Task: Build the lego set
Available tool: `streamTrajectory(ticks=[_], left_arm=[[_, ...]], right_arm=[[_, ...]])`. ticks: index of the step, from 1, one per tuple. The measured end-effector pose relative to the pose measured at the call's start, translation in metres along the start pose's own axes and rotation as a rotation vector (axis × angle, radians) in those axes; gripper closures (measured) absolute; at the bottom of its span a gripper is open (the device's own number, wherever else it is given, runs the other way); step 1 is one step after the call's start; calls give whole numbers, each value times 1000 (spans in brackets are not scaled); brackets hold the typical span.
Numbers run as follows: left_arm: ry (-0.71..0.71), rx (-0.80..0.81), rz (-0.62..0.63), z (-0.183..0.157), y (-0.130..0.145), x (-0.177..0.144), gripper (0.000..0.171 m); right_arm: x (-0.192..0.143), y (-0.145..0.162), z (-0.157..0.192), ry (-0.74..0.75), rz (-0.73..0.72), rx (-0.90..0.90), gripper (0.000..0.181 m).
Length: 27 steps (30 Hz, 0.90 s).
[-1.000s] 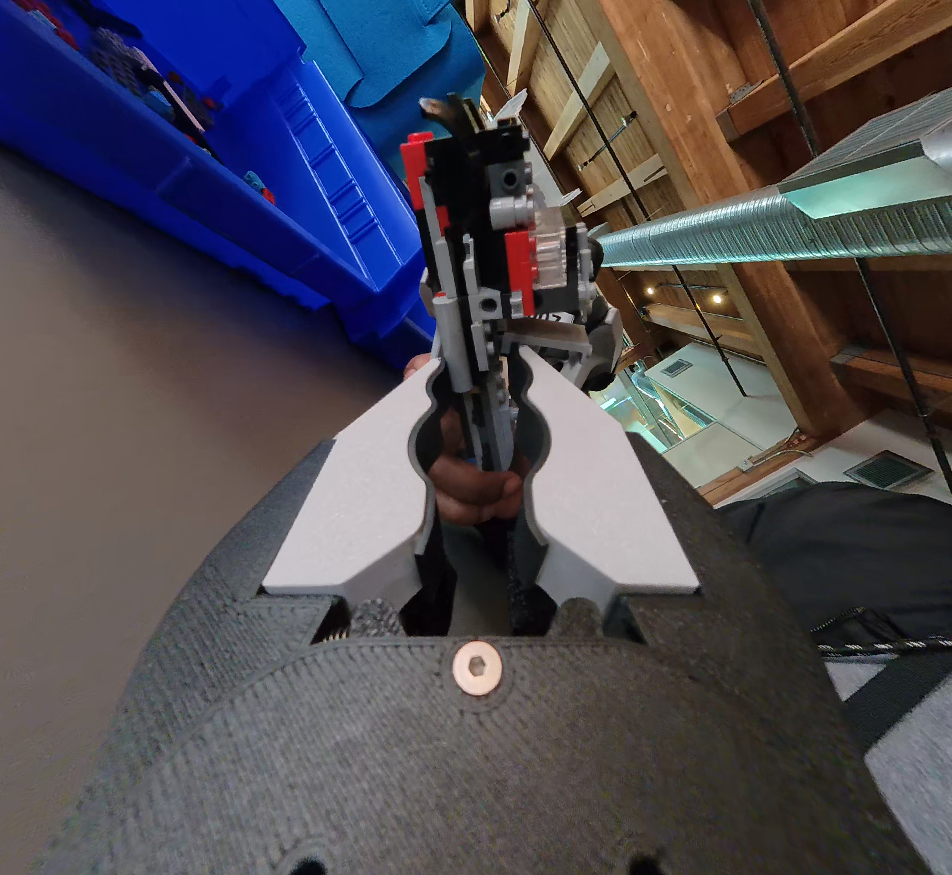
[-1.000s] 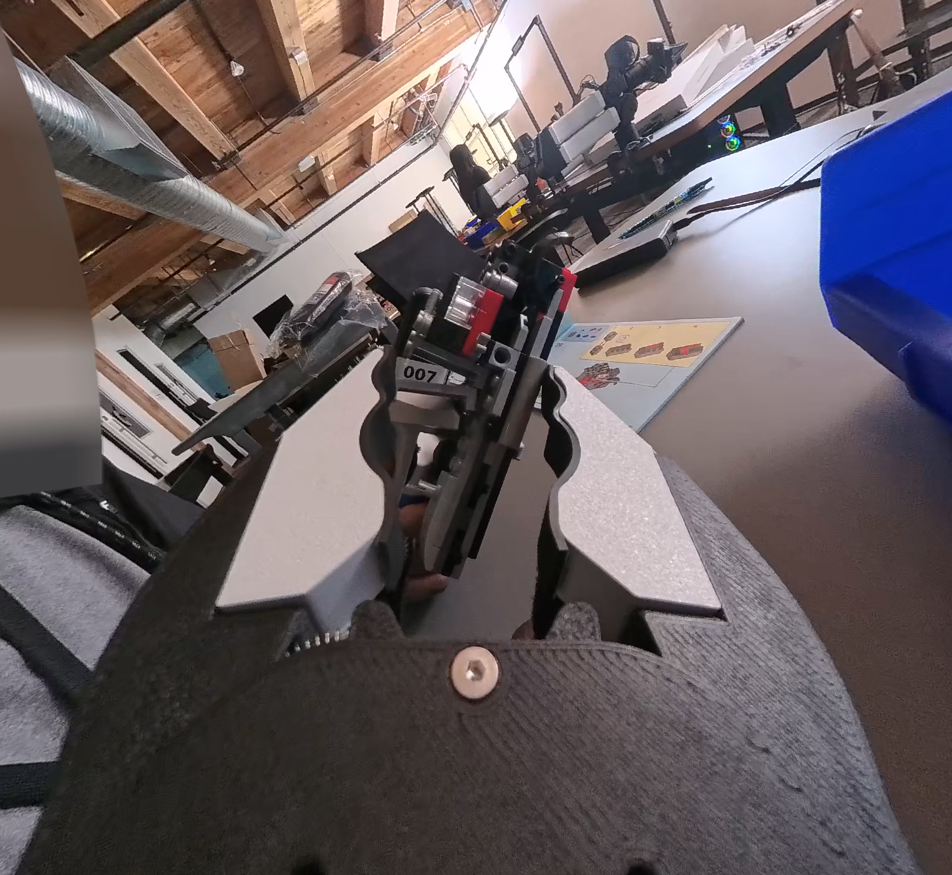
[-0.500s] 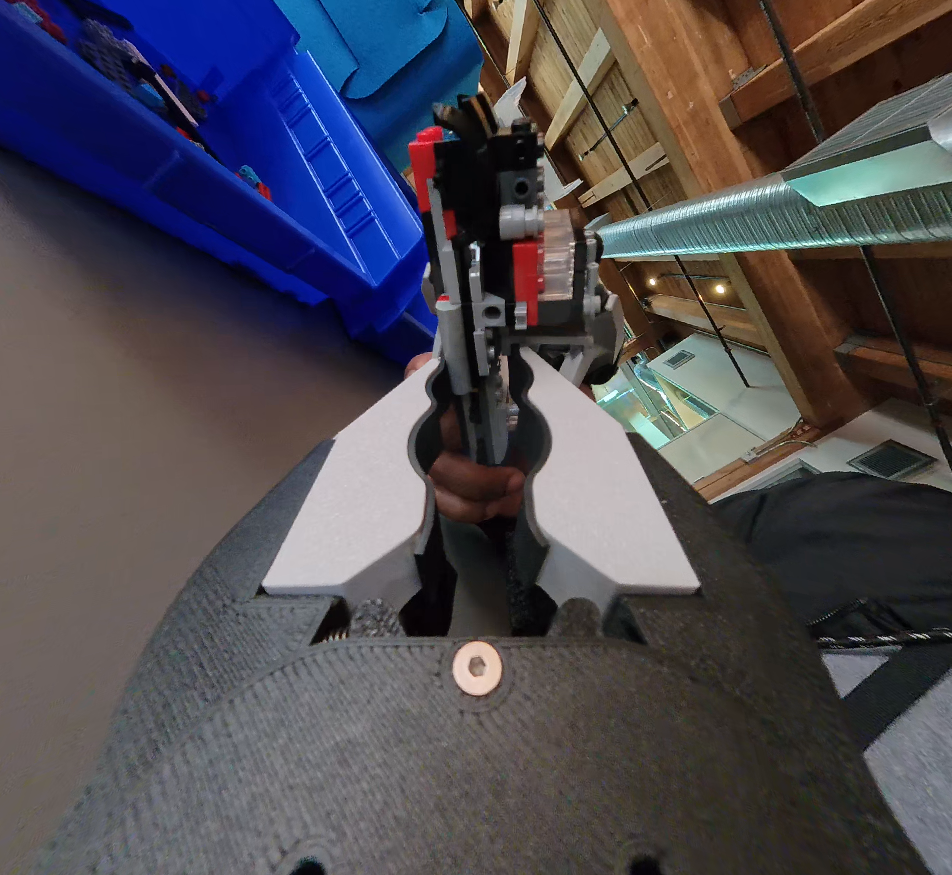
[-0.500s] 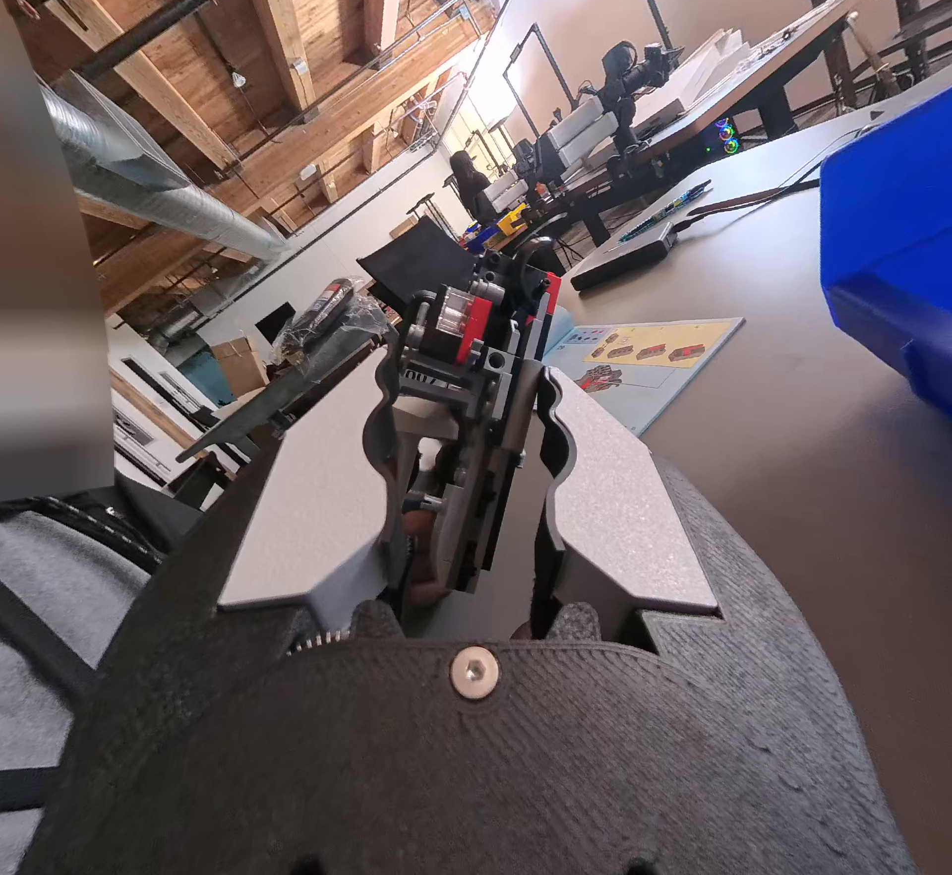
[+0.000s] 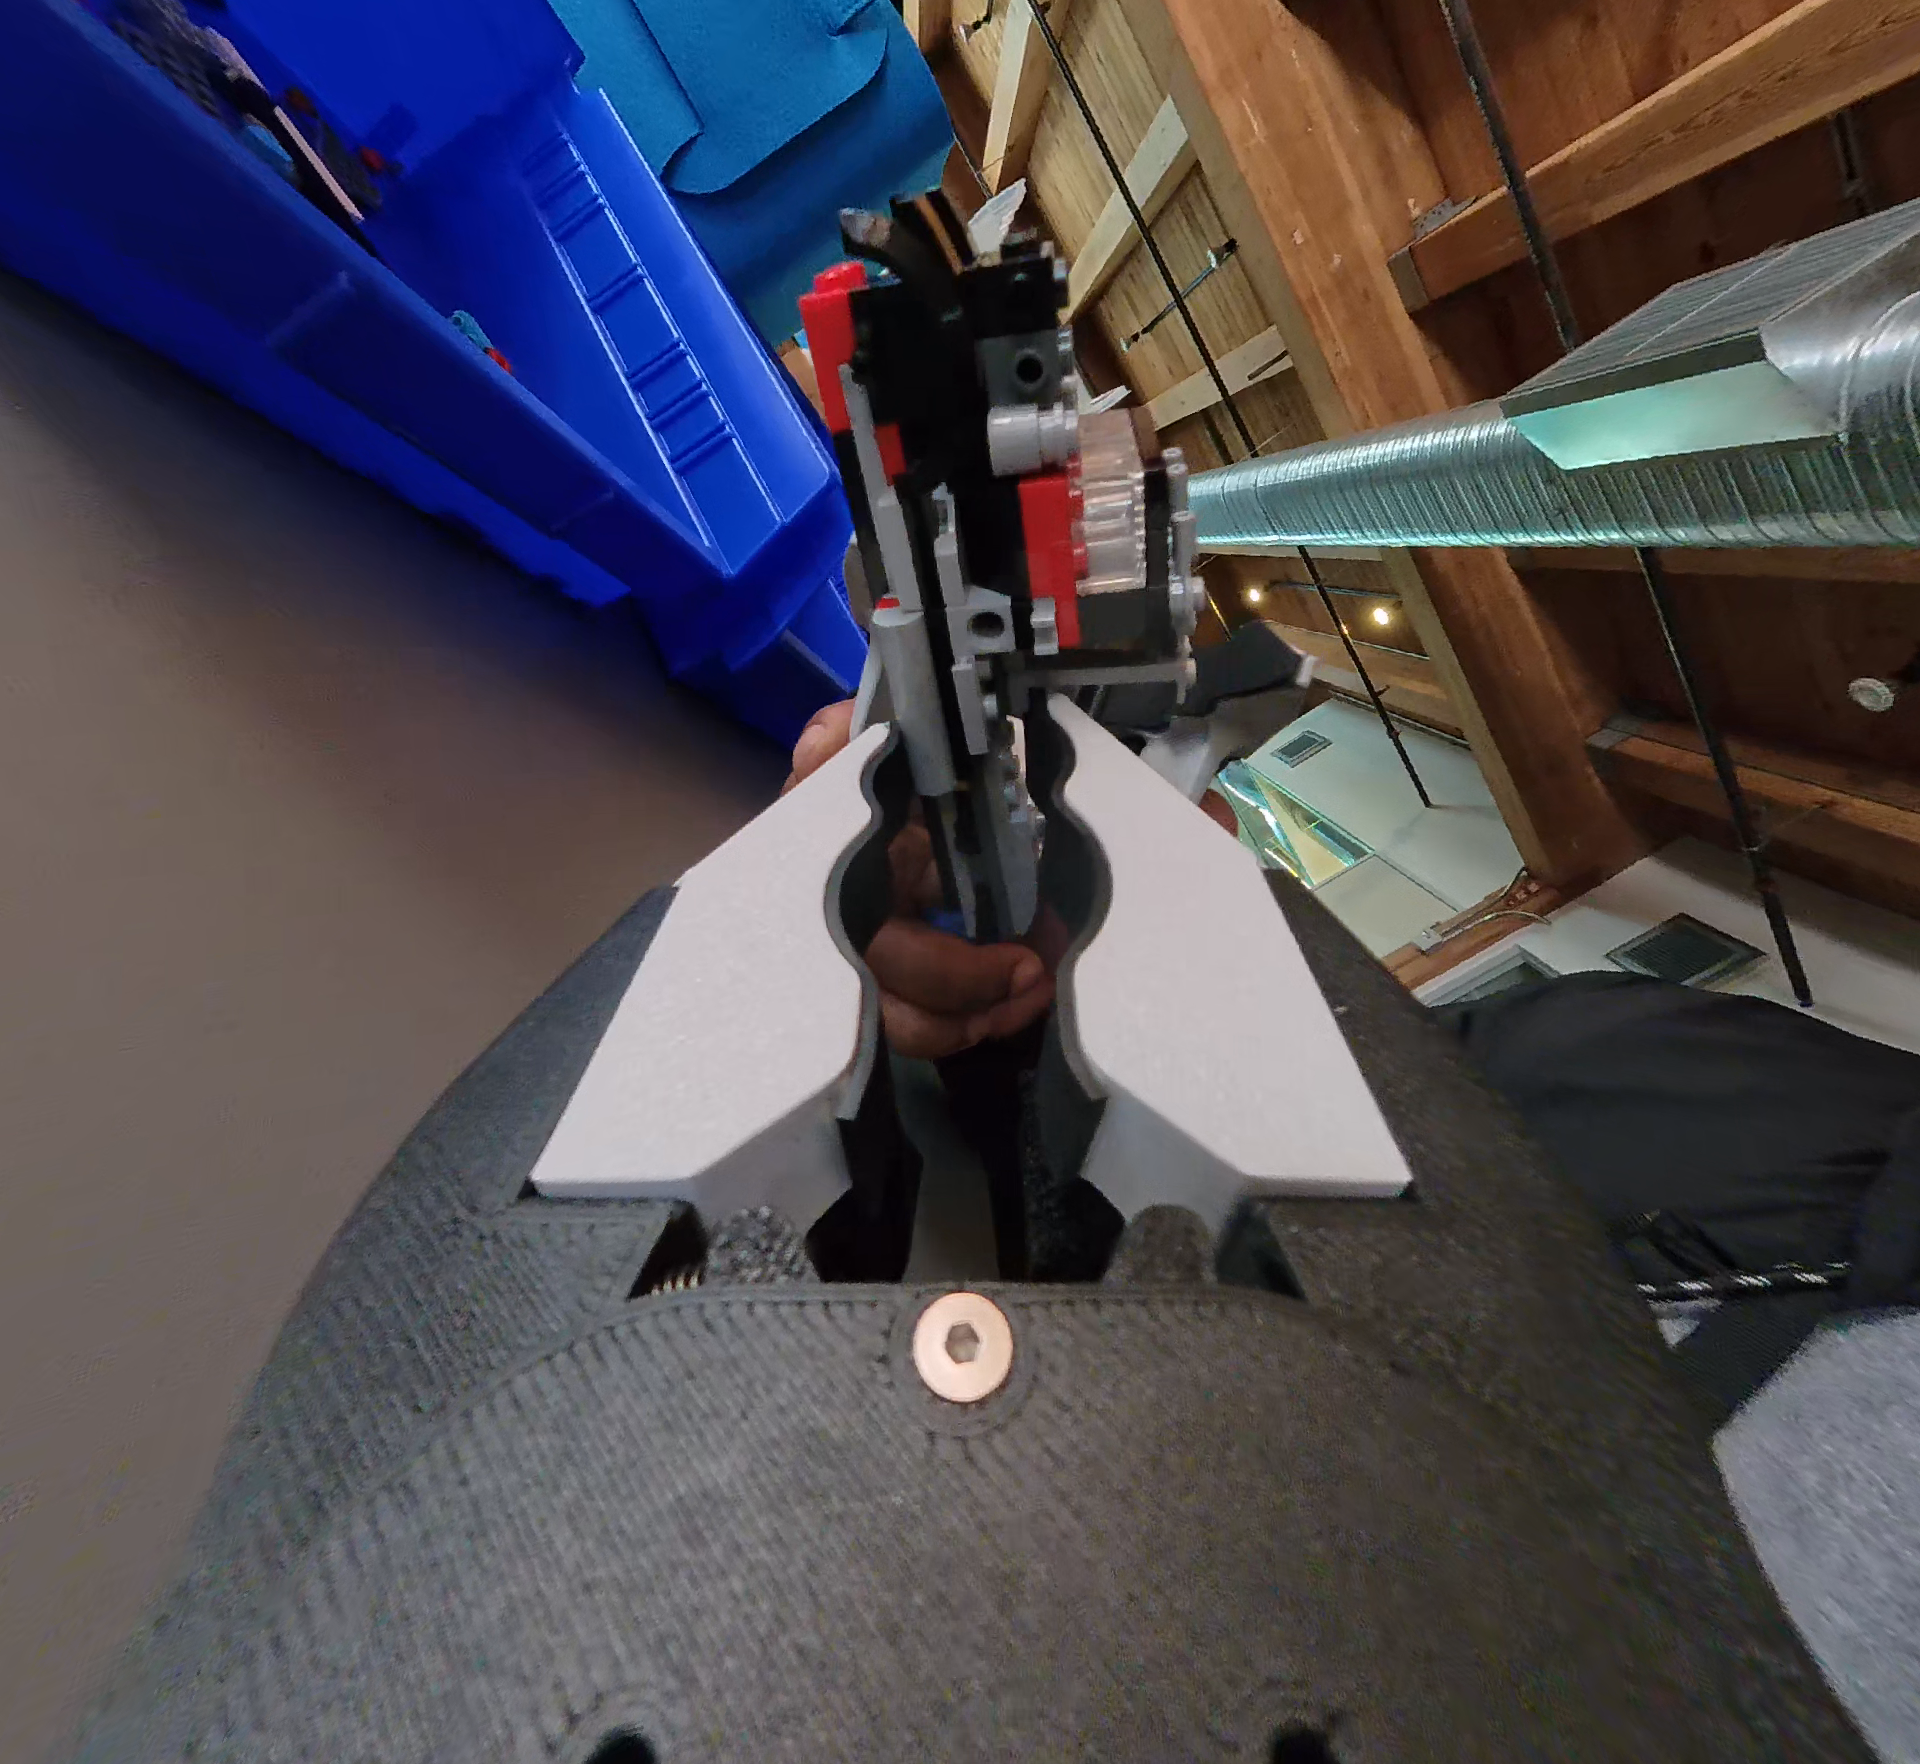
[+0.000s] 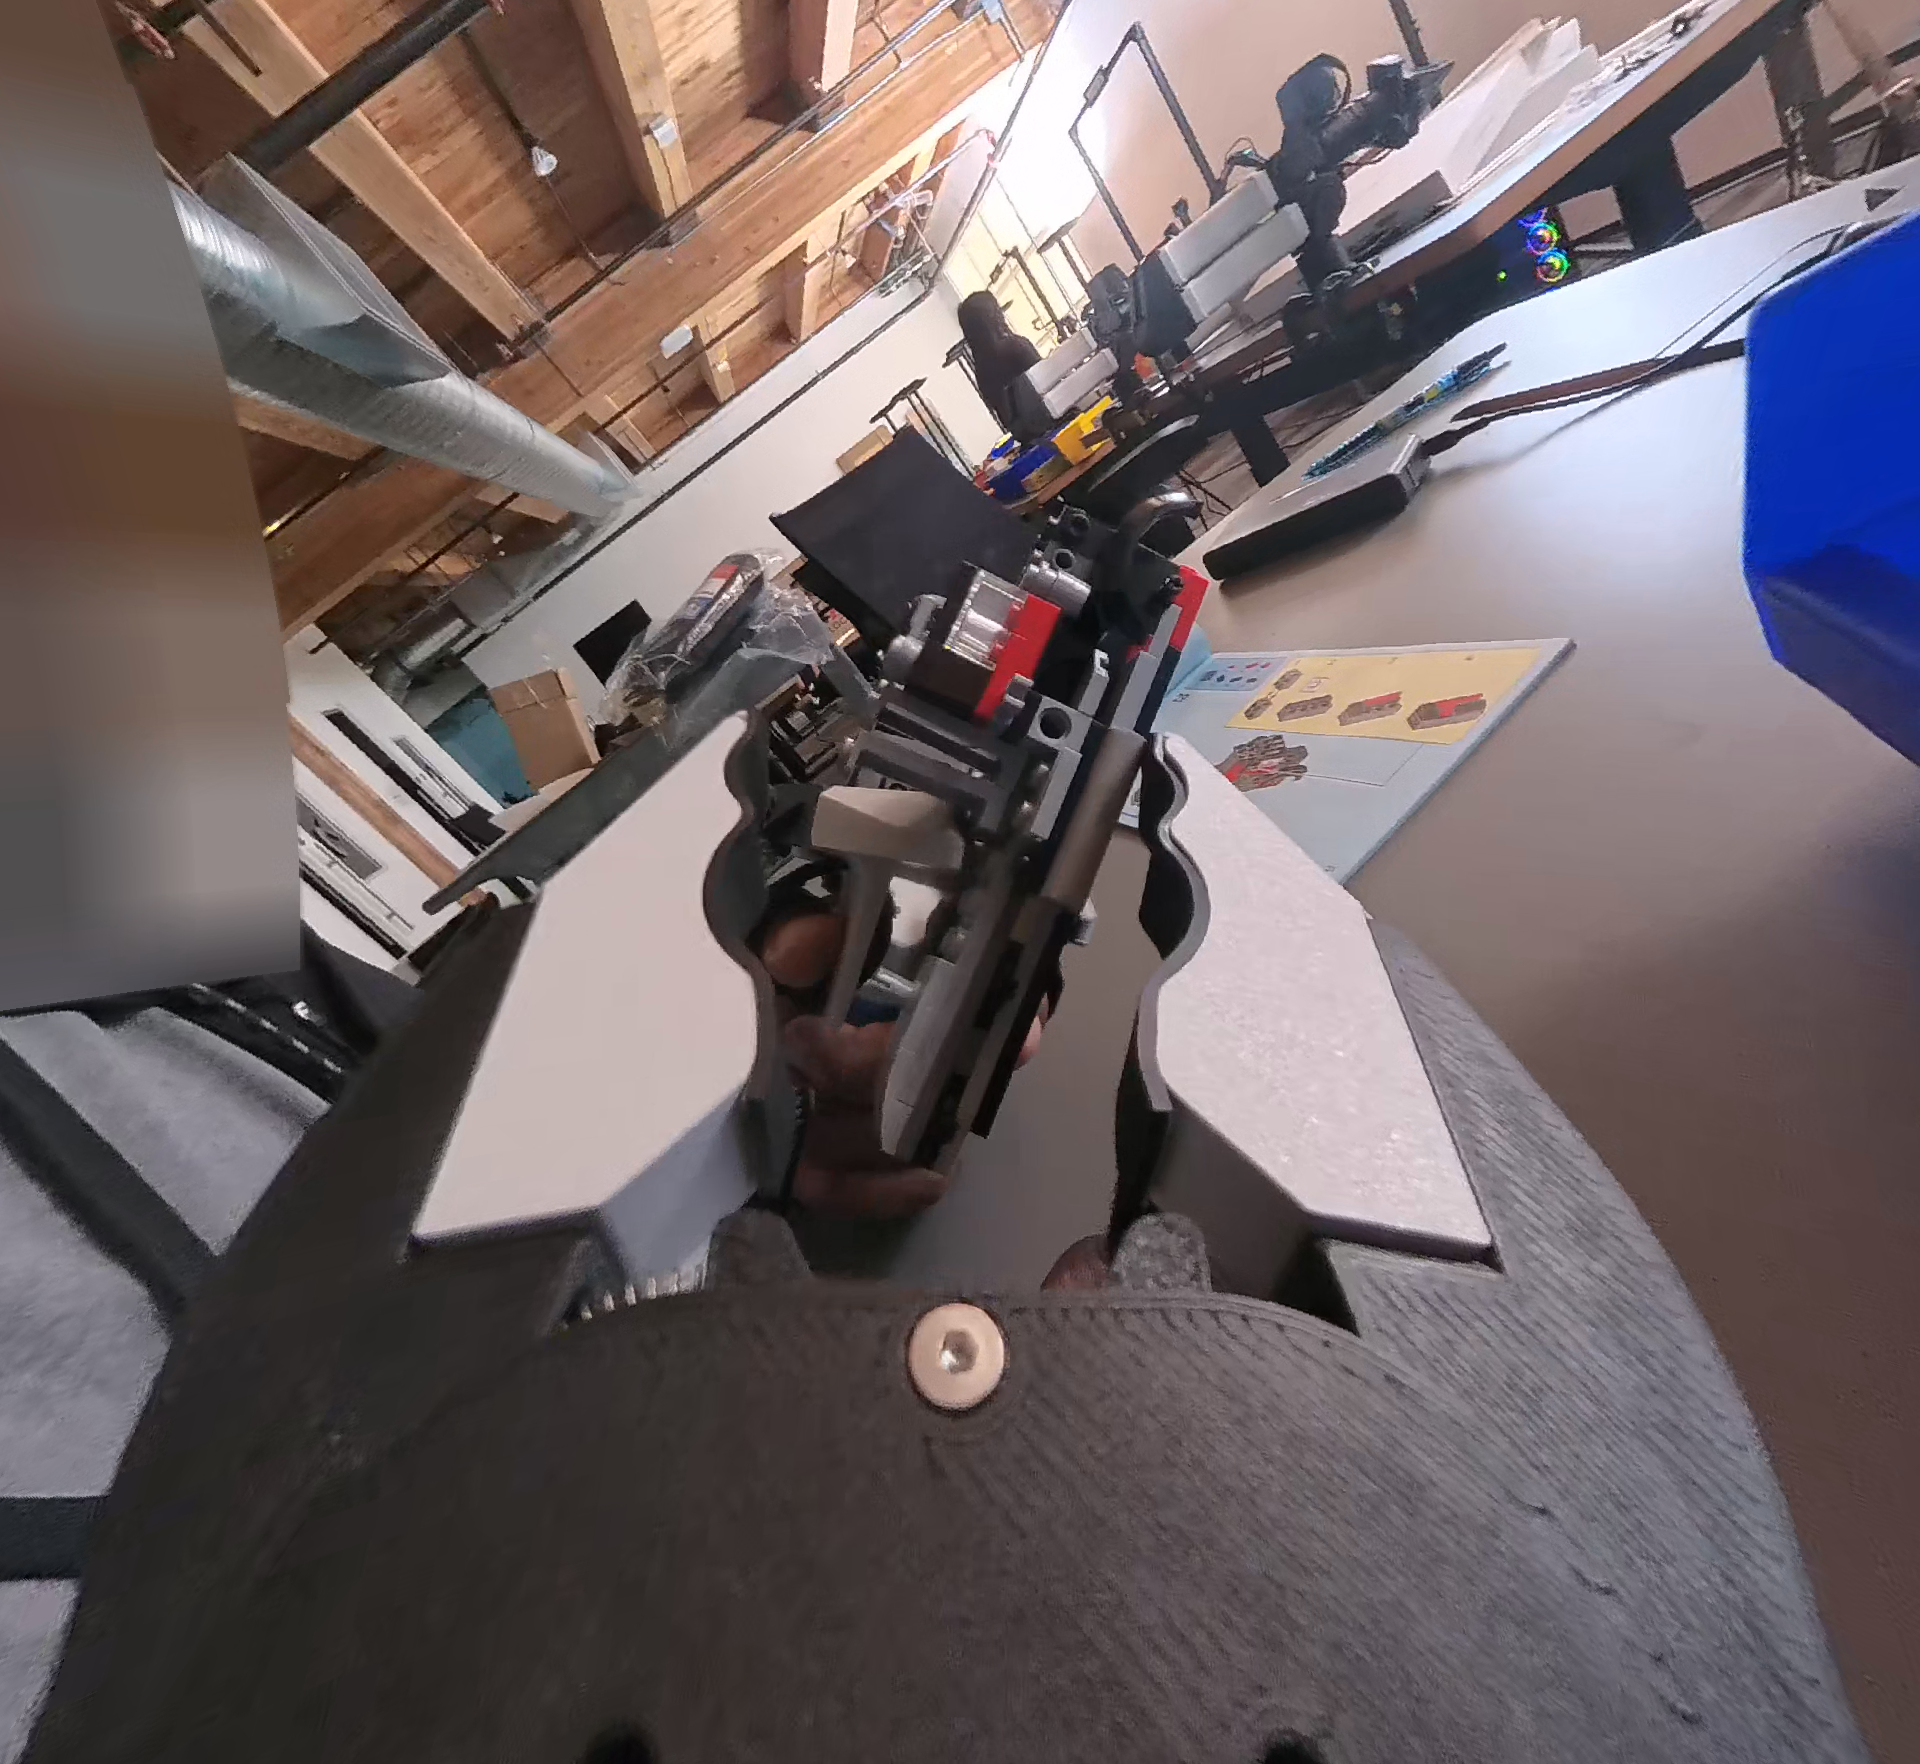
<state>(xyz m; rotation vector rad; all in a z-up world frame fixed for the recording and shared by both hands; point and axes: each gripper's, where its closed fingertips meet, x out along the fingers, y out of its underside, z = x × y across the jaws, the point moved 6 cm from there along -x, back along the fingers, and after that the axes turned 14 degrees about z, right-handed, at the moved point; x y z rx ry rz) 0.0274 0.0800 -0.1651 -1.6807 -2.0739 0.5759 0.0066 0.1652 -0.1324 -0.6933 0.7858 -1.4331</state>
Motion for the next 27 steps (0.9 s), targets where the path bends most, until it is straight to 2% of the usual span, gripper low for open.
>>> streamTrajectory(ticks=[4, 27], left_arm=[[-5, 11, 11, -1, 1, 1, 148], [-39, 30, 30, 0, 3, 3, 149]], right_arm=[[-2, 1, -4, 35, 2, -5, 123], [-6, 5, -5, 89, 19, -75, 124]])
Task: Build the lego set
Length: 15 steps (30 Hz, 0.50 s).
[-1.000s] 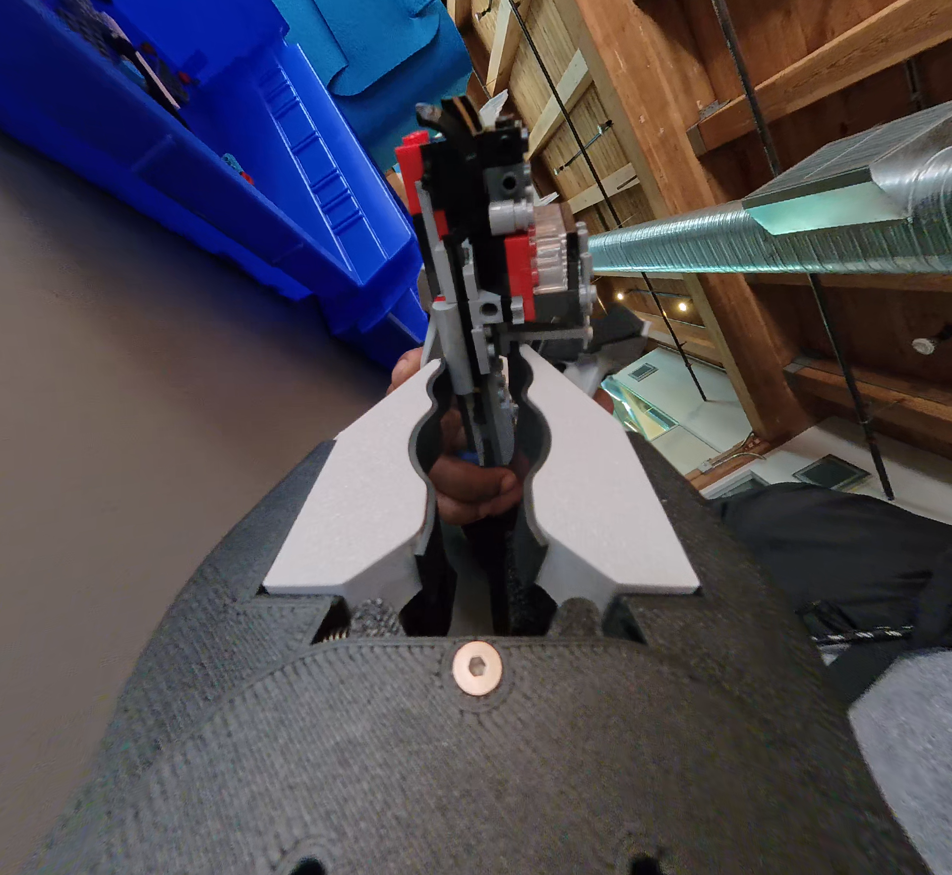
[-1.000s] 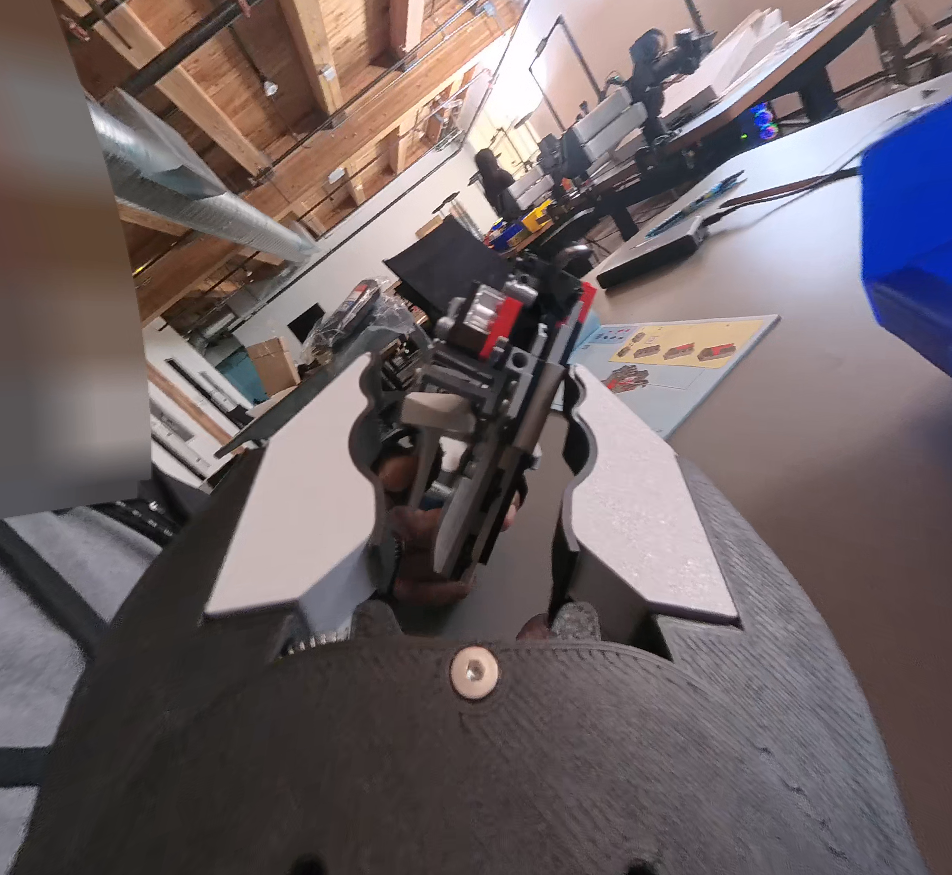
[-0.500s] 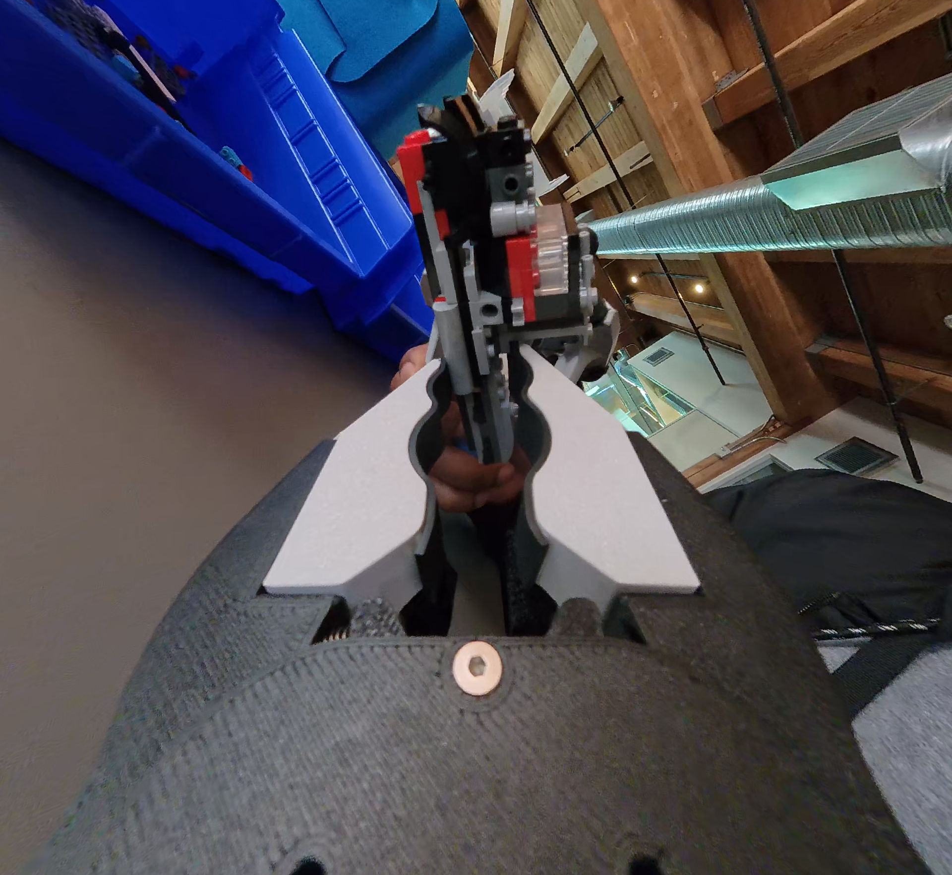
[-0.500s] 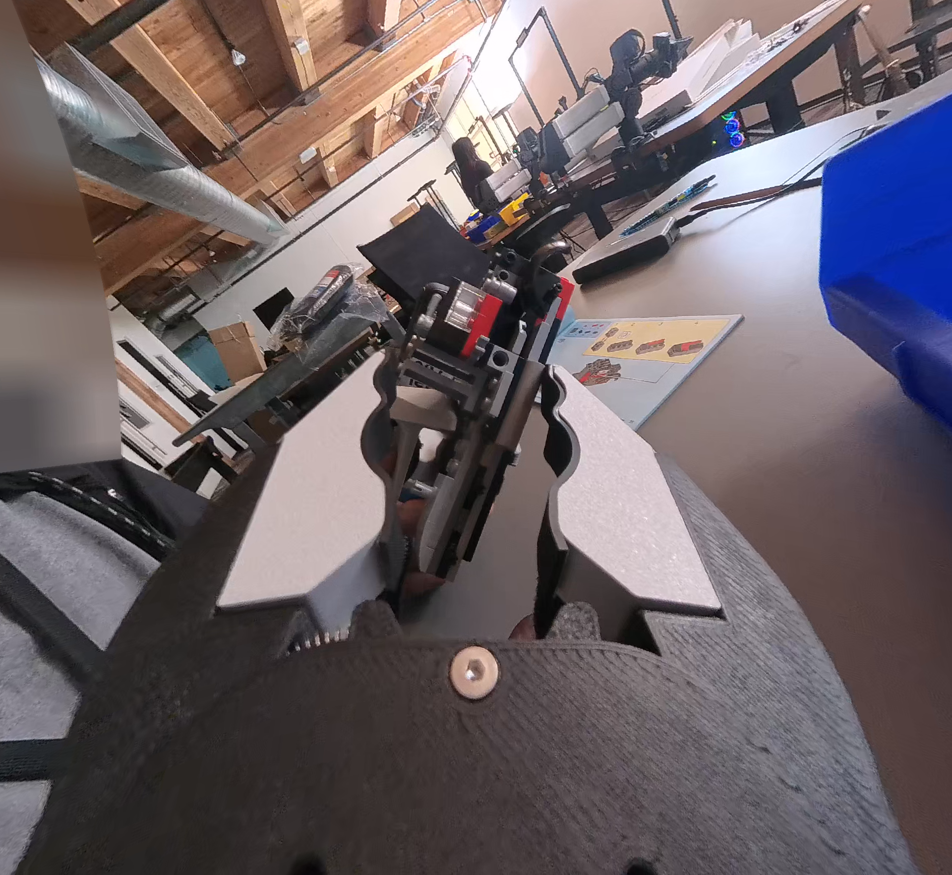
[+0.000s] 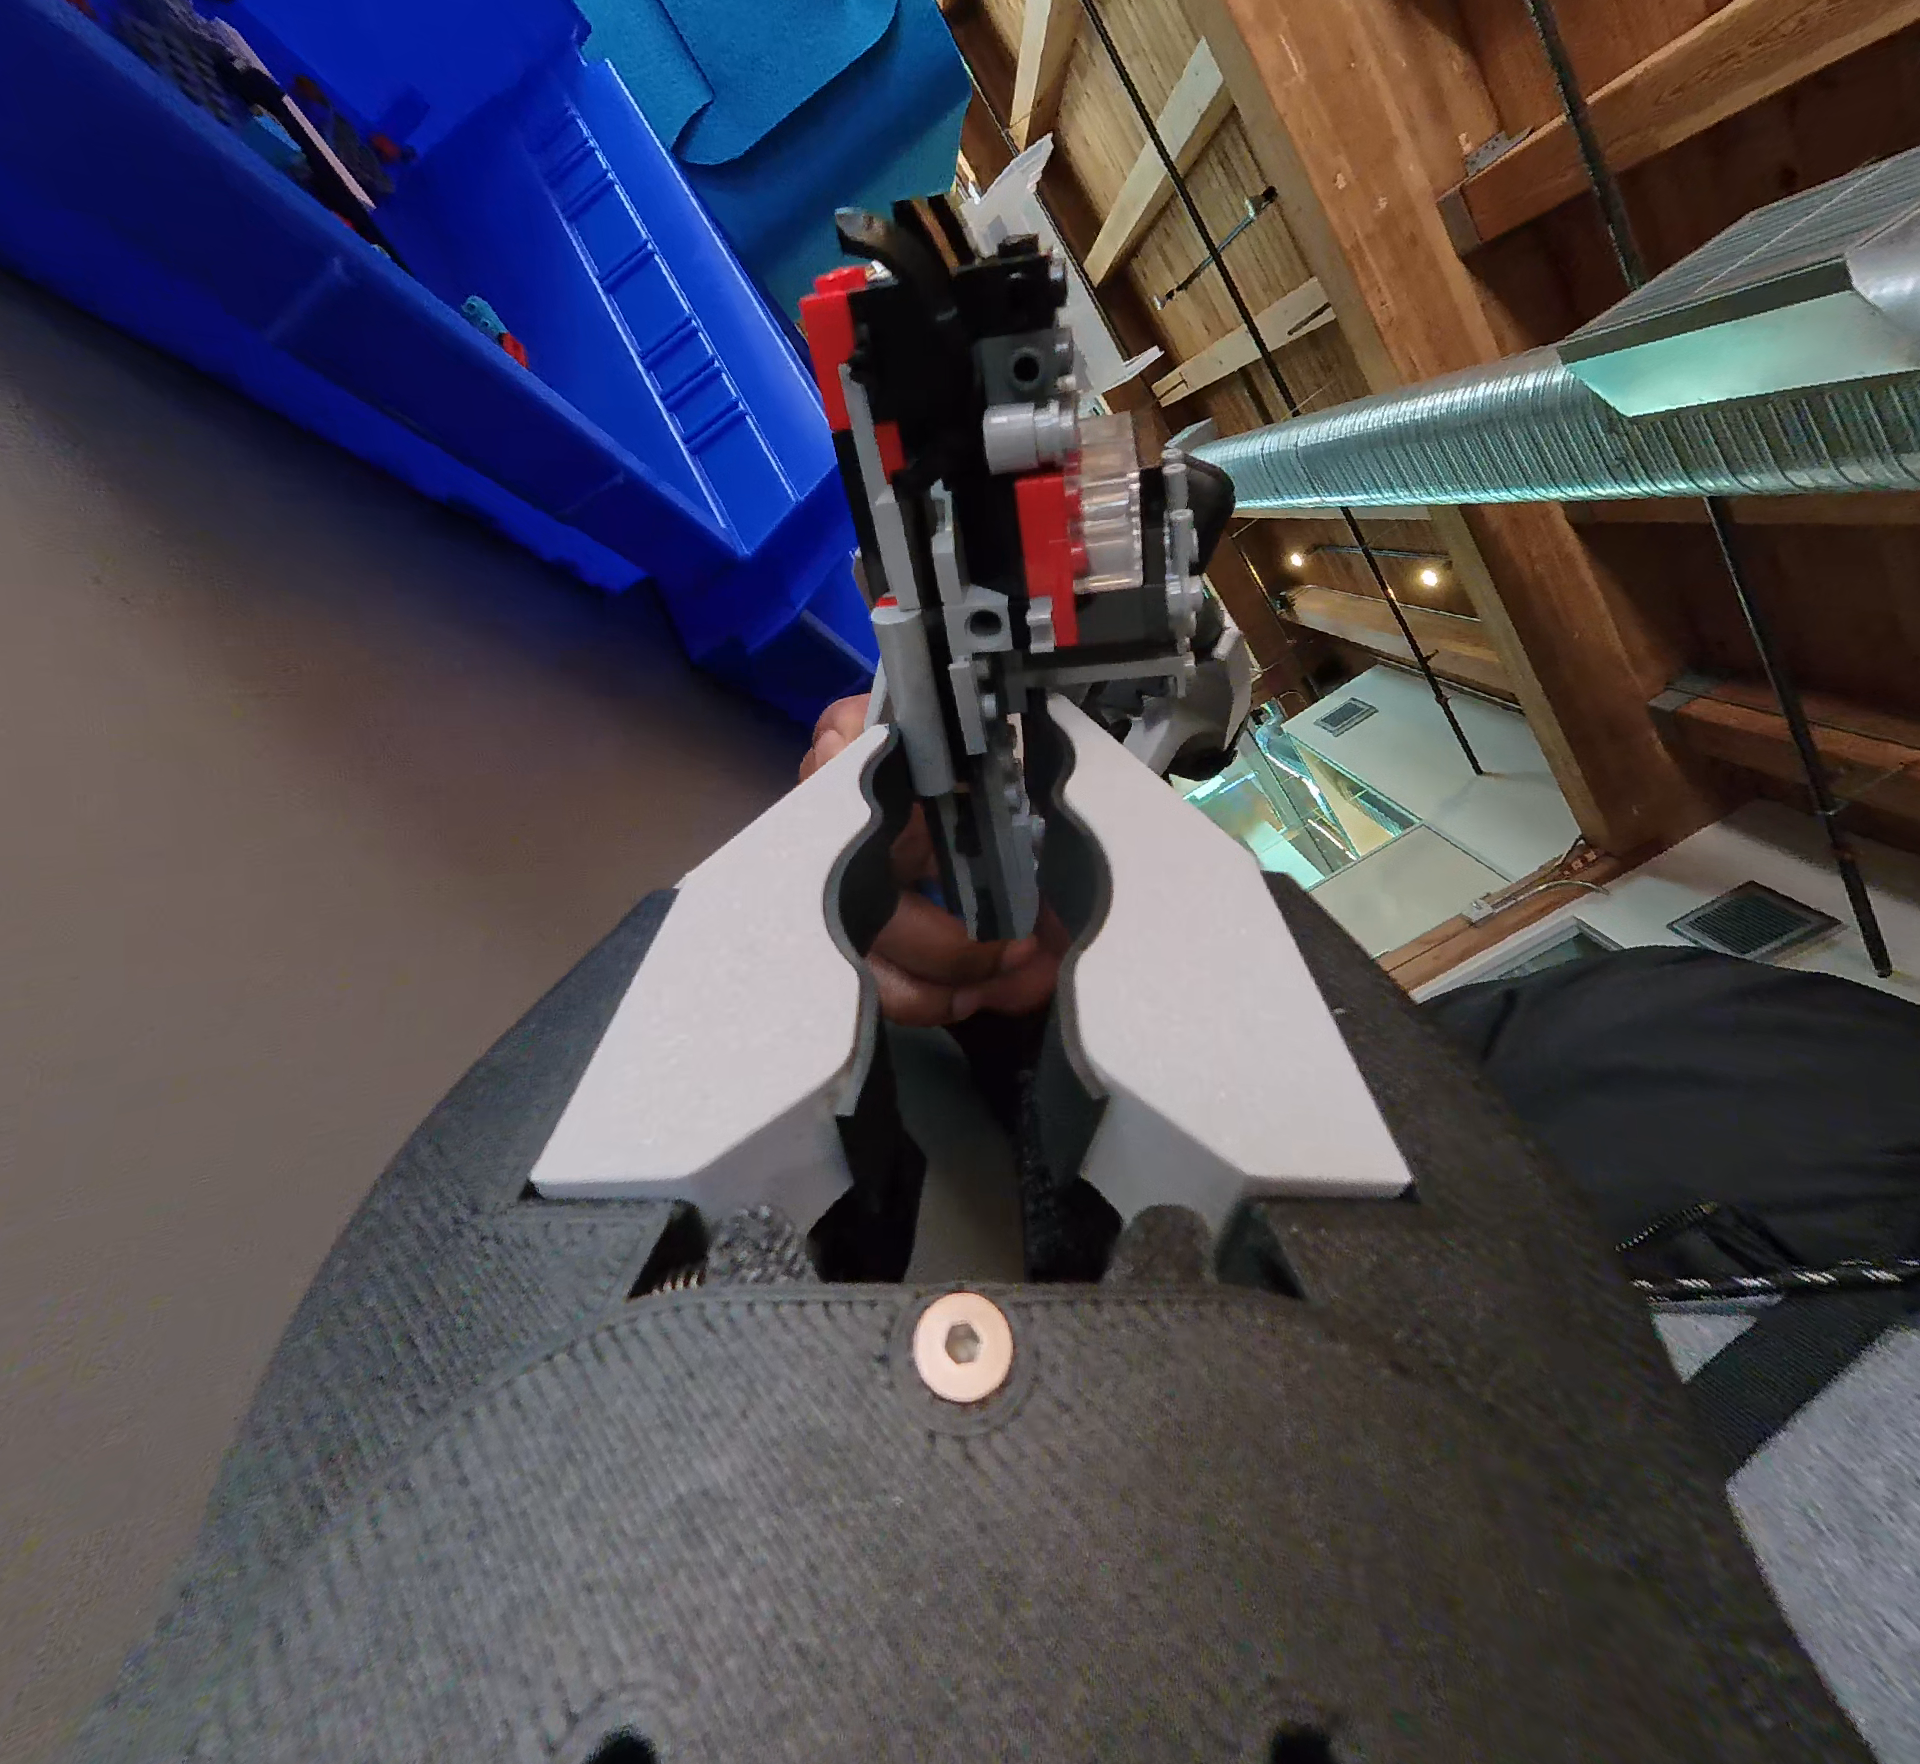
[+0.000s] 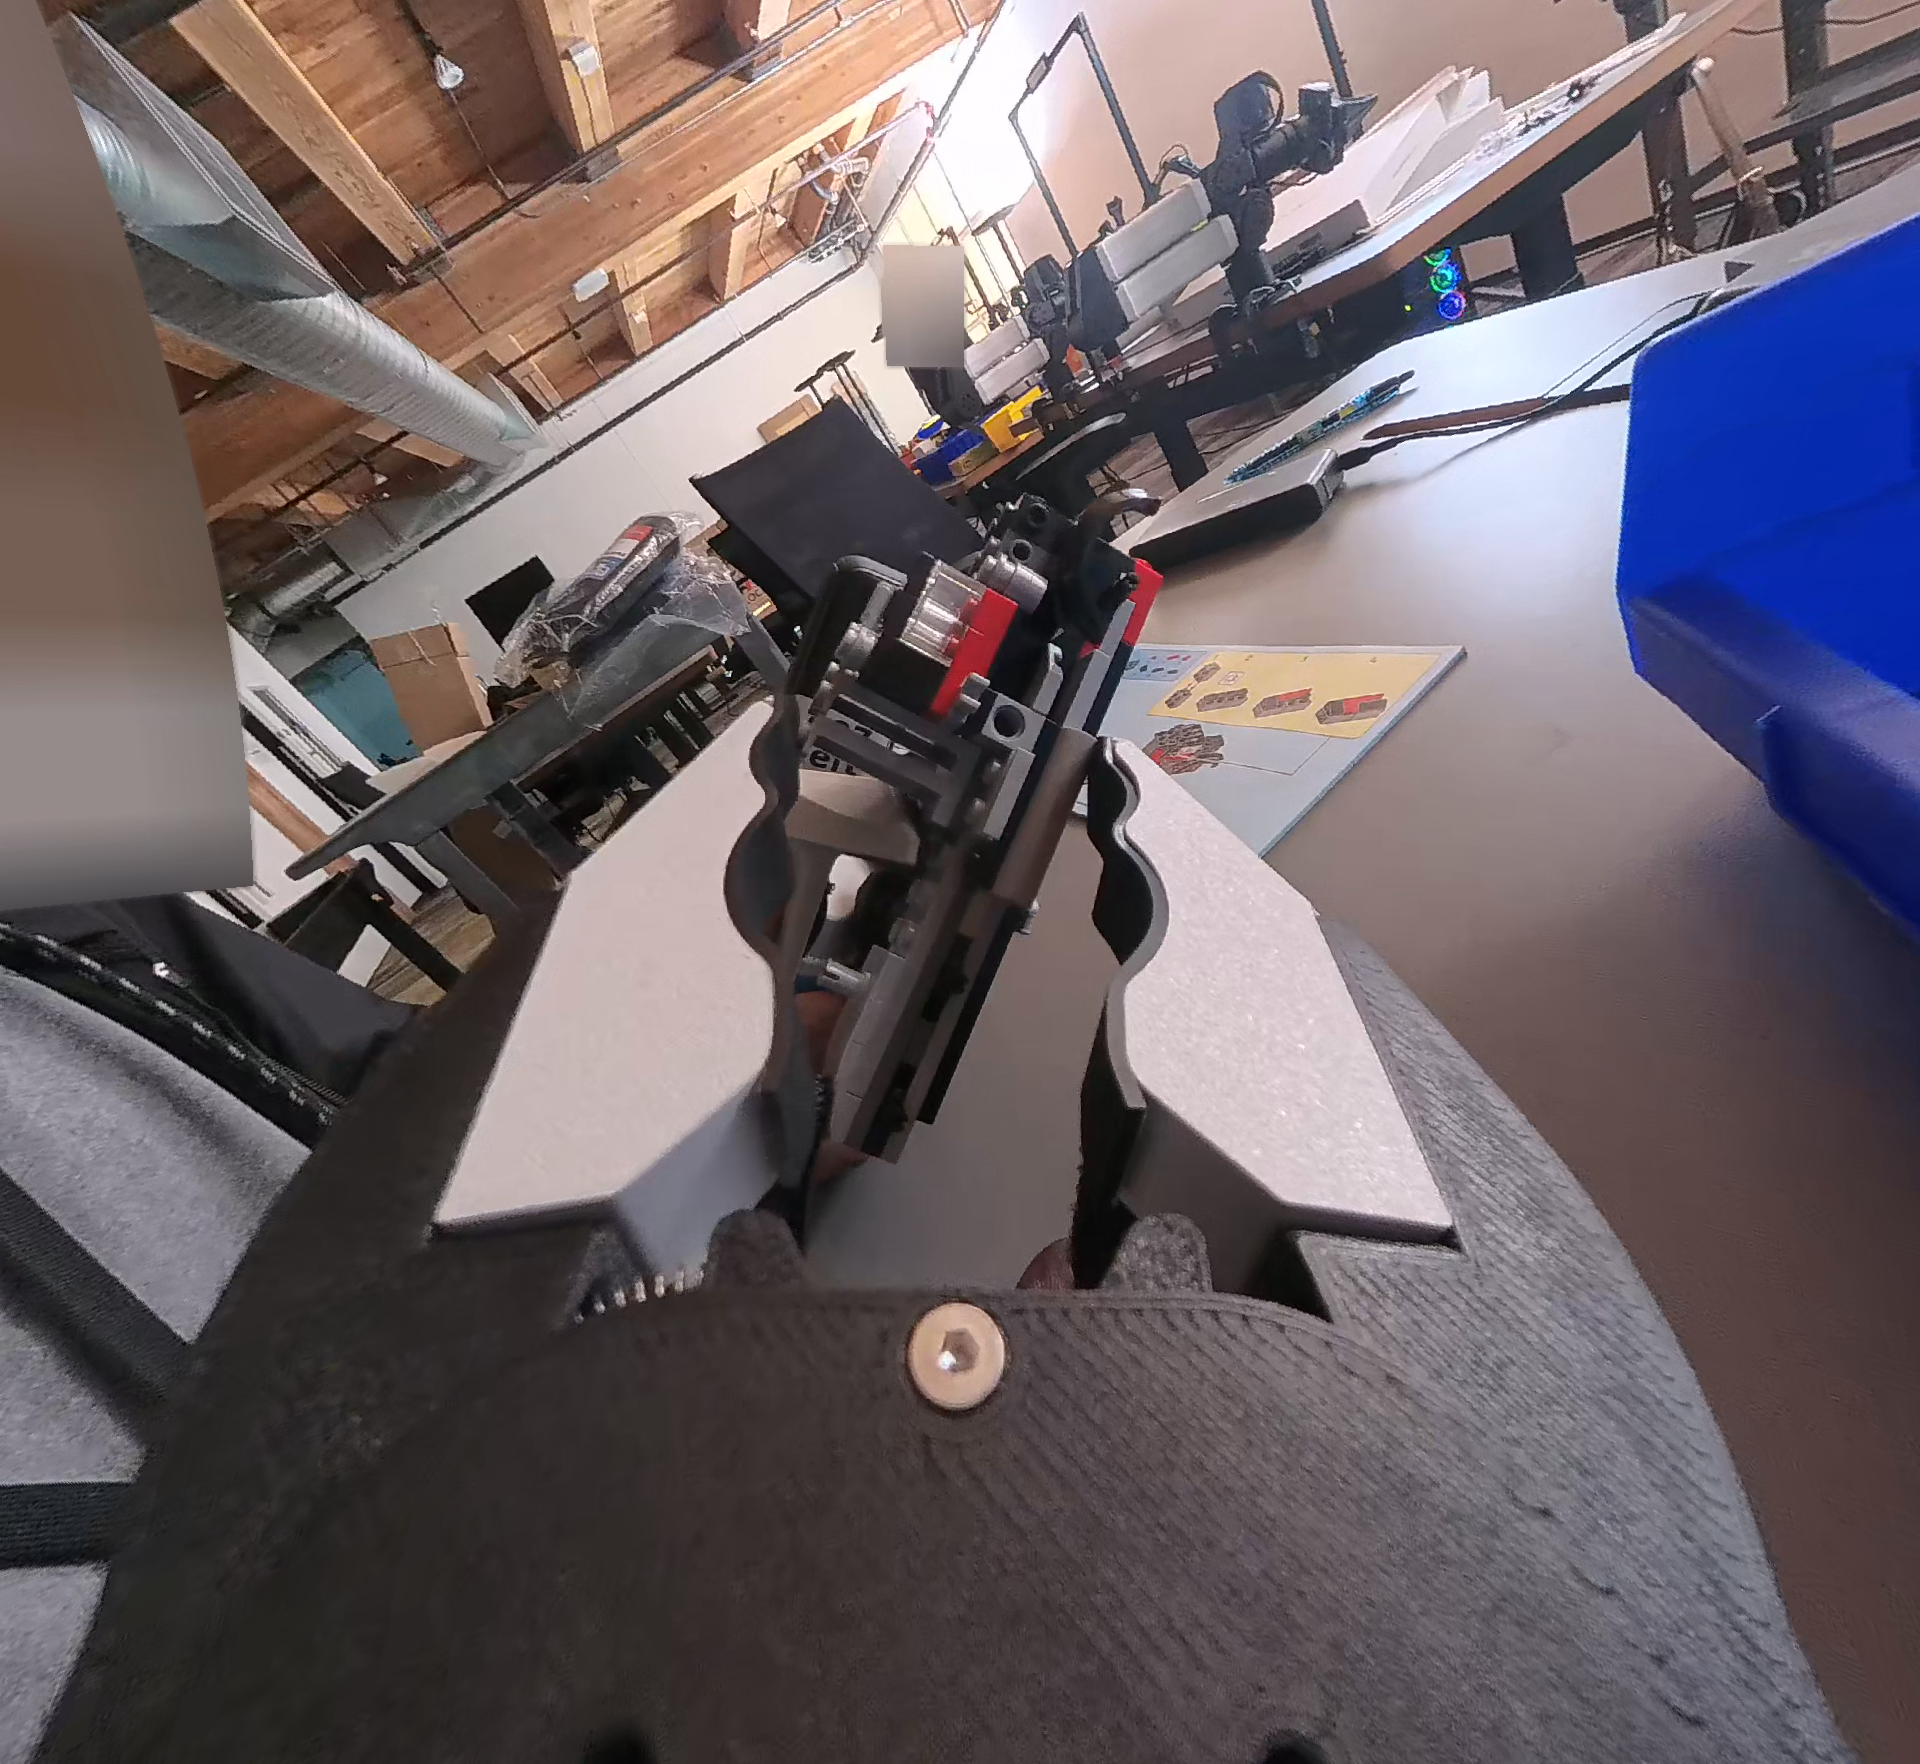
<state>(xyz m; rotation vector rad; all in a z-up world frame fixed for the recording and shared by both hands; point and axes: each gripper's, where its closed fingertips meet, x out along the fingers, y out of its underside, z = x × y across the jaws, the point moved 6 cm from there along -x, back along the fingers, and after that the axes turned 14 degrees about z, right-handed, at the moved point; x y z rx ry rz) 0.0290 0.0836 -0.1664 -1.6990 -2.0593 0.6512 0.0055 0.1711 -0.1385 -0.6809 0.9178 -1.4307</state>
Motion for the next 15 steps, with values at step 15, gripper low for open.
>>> streamTrajectory(ticks=[15], left_arm=[[145, -69, -102, -3, -8, -10, 148]], right_arm=[[-6, -9, 2, -64, -42, 118, 114]])
